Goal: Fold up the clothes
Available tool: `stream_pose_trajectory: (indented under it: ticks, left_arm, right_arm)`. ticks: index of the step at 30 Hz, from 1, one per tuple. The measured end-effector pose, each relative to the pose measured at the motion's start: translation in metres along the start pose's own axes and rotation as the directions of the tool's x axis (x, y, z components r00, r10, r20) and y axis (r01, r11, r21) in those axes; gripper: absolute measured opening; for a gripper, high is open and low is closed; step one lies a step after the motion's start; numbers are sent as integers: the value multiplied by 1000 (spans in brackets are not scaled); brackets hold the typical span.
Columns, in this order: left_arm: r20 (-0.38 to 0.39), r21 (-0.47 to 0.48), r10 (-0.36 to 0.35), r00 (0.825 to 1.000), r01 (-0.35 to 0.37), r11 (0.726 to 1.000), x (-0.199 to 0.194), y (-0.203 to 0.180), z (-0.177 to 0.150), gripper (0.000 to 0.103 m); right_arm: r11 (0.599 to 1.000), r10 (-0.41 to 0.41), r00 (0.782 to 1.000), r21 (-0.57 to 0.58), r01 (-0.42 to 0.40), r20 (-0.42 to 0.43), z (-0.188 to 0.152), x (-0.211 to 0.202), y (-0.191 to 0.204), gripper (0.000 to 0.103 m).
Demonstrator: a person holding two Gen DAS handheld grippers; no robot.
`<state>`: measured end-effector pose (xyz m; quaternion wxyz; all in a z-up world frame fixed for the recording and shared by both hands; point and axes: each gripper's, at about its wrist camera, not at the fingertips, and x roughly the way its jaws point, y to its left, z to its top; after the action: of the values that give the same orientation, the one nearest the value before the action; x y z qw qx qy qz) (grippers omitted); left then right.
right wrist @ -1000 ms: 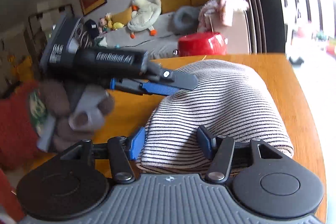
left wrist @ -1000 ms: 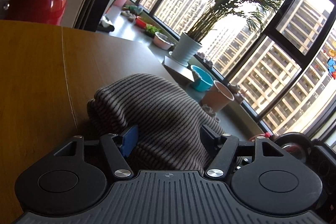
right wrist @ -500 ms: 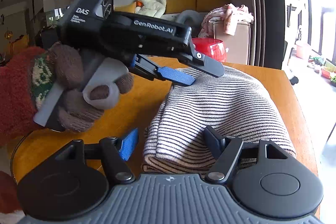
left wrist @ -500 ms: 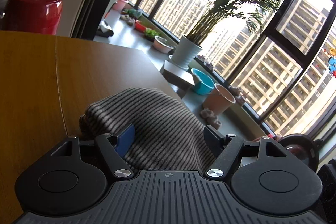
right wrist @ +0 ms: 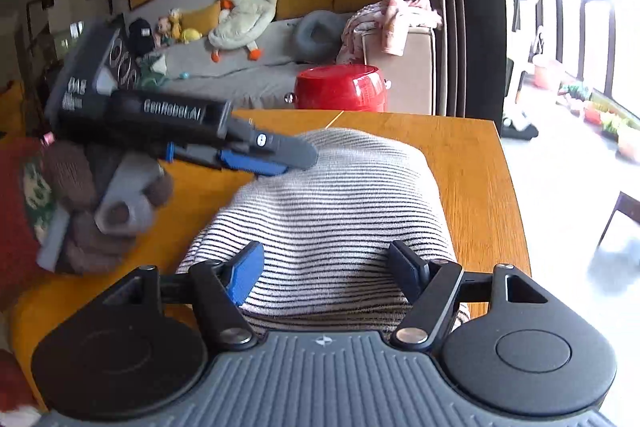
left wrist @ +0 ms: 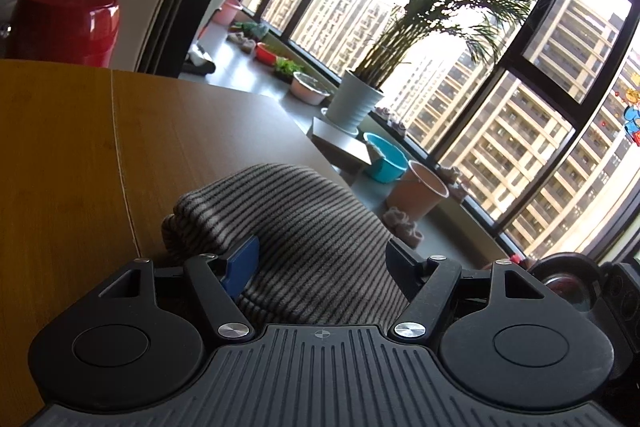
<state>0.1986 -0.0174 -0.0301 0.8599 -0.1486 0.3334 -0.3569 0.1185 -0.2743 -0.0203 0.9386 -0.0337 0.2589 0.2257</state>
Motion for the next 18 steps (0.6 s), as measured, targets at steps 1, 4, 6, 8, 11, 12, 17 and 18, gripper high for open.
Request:
stream_pose_trajectory:
  ticks: [1, 4, 6, 8, 11, 12, 17, 18]
  left_arm:
    - [-1, 3, 3, 1000, -3, 1000, 0, 0, 0, 75]
    - [-5, 8, 10, 1000, -10, 1000, -1, 2, 0, 75]
    - [-8, 6, 14, 1000, -14, 1000, -1, 3, -1, 76]
    - [-10, 3, 20, 1000, -20, 1000, -1, 4, -2, 76]
    - [-23, 1, 60, 998, -60, 998, -7, -1, -1, 76]
    - [-28, 1, 77, 997, -77, 997, -10, -3, -1, 76]
    - [-37, 15, 149, 988, -149, 989, -33, -22, -6, 86]
    - [-45, 16, 149, 988, -149, 989, -36, -25, -9, 87]
  right_arm:
    - [999, -24, 1000, -48, 24, 9, -2, -1, 9, 72]
    - [999, 32, 999, -3, -32, 6, 7, -8, -1, 72]
    - [992, 83, 996, 98, -86, 26, 15, -17, -22, 74]
    - [983, 63, 997, 172, -70, 47, 20, -23, -43, 77]
    - [961, 71, 997, 269, -71, 8, 20, -8, -74, 78]
    - [948, 88, 996, 308, -77, -19, 19, 1, -84, 78]
    - [918, 157, 981, 382, -101, -117, 0, 34, -88, 78]
    - [927, 145, 983, 363, -94, -115, 0, 31, -82, 76]
